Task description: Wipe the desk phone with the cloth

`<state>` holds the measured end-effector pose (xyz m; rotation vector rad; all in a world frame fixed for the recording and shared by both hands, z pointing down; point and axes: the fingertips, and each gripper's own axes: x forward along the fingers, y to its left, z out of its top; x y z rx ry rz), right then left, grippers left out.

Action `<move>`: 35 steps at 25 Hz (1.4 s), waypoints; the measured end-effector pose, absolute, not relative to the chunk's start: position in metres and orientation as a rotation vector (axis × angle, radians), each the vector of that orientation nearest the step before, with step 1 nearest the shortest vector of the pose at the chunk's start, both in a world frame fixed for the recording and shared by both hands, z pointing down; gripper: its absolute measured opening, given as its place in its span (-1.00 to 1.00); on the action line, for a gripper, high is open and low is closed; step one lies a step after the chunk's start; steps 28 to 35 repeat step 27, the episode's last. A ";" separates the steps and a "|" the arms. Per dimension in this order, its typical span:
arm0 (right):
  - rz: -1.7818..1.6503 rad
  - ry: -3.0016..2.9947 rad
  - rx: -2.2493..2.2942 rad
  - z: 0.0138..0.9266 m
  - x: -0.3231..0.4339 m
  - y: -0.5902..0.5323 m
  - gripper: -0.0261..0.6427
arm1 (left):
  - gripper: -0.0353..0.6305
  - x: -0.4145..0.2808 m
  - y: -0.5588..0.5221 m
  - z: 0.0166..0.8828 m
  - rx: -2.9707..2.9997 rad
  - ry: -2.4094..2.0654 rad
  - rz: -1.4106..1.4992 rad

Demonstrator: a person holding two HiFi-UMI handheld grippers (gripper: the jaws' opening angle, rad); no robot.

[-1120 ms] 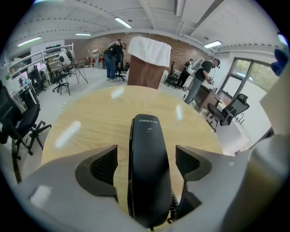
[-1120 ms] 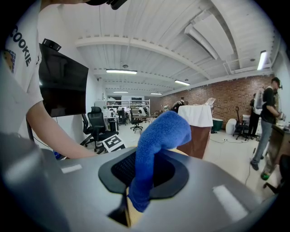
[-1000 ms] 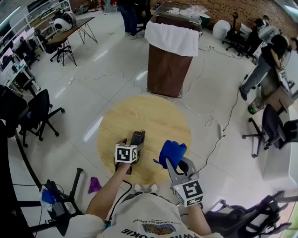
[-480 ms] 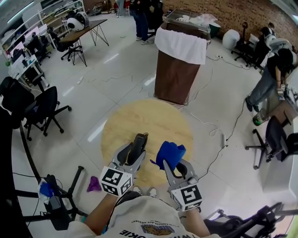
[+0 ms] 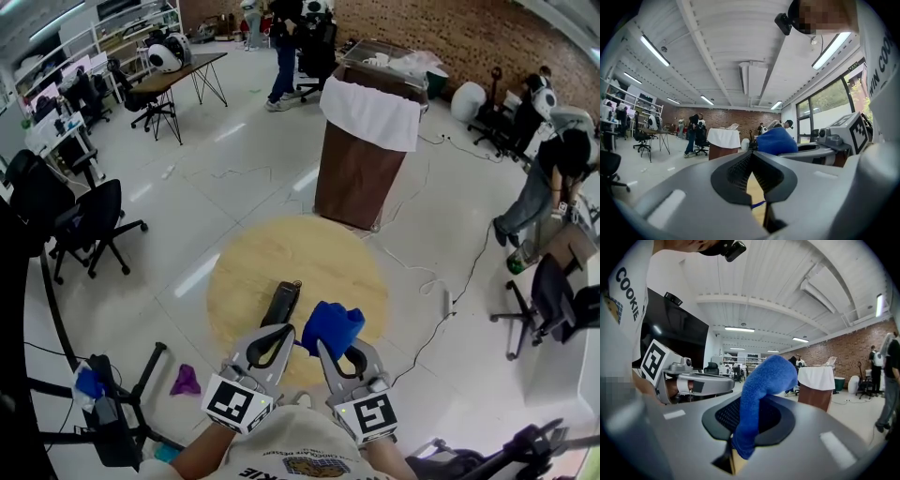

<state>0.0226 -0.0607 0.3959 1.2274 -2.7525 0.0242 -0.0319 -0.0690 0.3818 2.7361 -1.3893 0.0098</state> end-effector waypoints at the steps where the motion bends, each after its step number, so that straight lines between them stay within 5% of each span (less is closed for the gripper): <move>1: 0.015 -2.758 1.232 0.394 0.020 -0.060 -0.74 | -0.88 -0.033 -0.068 0.381 2.737 -1.384 0.004; 35: 0.006 -2.678 1.364 0.397 -0.010 -0.054 -0.75 | -0.88 -0.075 -0.066 0.394 2.702 -1.322 0.006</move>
